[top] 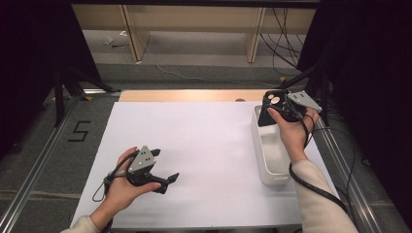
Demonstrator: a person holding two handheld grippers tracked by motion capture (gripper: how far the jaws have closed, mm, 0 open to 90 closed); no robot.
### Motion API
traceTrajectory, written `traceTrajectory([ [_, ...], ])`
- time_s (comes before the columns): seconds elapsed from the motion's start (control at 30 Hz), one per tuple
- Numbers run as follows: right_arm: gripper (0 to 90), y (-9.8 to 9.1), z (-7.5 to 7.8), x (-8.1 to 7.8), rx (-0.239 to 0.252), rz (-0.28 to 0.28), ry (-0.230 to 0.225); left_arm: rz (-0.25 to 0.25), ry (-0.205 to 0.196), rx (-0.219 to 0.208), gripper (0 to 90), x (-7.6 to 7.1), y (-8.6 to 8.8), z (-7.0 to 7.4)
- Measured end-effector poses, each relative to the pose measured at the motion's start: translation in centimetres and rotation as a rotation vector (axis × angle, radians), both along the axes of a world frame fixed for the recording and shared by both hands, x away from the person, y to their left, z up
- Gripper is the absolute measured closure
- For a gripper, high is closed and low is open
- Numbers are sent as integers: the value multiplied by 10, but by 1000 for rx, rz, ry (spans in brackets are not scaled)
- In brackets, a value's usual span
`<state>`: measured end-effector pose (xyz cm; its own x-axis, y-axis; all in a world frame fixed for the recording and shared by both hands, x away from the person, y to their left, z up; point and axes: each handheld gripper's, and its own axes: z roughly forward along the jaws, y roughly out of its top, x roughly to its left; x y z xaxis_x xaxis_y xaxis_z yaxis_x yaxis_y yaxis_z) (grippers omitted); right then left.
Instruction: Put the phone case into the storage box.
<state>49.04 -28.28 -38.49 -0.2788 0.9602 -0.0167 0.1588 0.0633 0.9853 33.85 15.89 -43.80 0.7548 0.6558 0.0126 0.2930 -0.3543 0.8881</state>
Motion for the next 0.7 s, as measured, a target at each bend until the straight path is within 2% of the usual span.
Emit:
traceTrajectory([
  [0.7, 157, -1, -3, 6, -5, -3, 11, 2, 0, 1, 0, 0, 1, 0],
])
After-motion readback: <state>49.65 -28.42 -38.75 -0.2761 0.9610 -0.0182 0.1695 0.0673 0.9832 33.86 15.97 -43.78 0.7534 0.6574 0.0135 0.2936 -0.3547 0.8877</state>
